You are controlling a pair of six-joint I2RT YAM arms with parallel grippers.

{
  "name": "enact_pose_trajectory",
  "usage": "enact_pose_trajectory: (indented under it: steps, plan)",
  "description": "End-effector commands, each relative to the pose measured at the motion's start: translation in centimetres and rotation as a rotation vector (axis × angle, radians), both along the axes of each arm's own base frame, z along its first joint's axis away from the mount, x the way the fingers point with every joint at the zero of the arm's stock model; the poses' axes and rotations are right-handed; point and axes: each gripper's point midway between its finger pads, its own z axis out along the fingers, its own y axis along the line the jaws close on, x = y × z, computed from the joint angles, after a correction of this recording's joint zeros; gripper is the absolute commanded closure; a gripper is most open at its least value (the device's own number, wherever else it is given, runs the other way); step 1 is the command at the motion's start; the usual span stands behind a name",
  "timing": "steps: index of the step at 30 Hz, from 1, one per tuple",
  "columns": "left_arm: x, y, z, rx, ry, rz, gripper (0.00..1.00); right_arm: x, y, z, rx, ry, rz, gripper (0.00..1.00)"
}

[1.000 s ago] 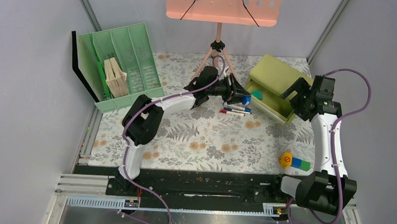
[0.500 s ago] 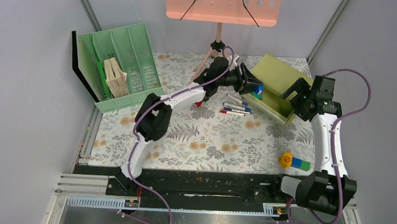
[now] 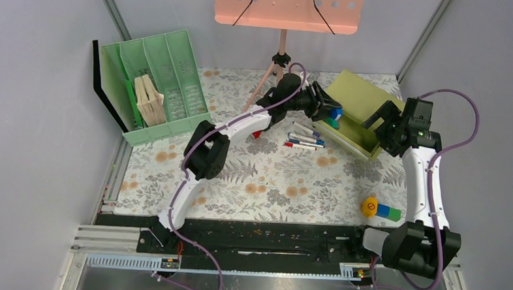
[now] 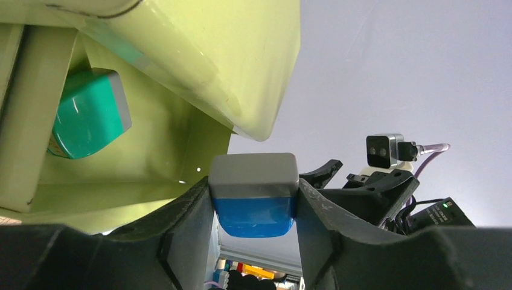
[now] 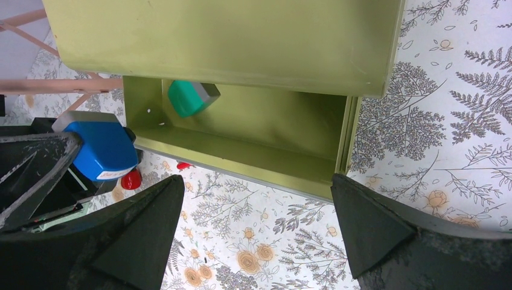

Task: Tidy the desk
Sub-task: Place the stationery in the drawer.

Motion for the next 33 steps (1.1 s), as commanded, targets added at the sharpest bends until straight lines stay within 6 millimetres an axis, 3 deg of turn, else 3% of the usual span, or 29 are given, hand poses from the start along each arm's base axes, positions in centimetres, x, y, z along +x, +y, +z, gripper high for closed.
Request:
enact_pose_trajectory:
  steps: [1, 13, 16, 33]
  plan:
    - [0.9, -0.6, 3.2, -0.049, -0.032, 0.030, 0.80, 0.2, 0.0, 1.2, -0.010, -0.035, 0.006, 0.01]
    - [1.1, -0.1, 3.7, -0.037, -0.048, 0.039, 0.48, 0.4, 0.1, 1.0, 0.000, -0.029, 0.010, 0.00]
    - [1.1, 0.0, 4.3, -0.050, -0.056, 0.038, 0.03, 0.4, 0.1, 1.1, 0.002, -0.031, 0.010, 0.00]
    - [0.9, 0.5, 6.6, -0.069, -0.123, 0.043, 0.01, 0.3, 0.1, 0.9, 0.004, -0.027, 0.008, 0.01]
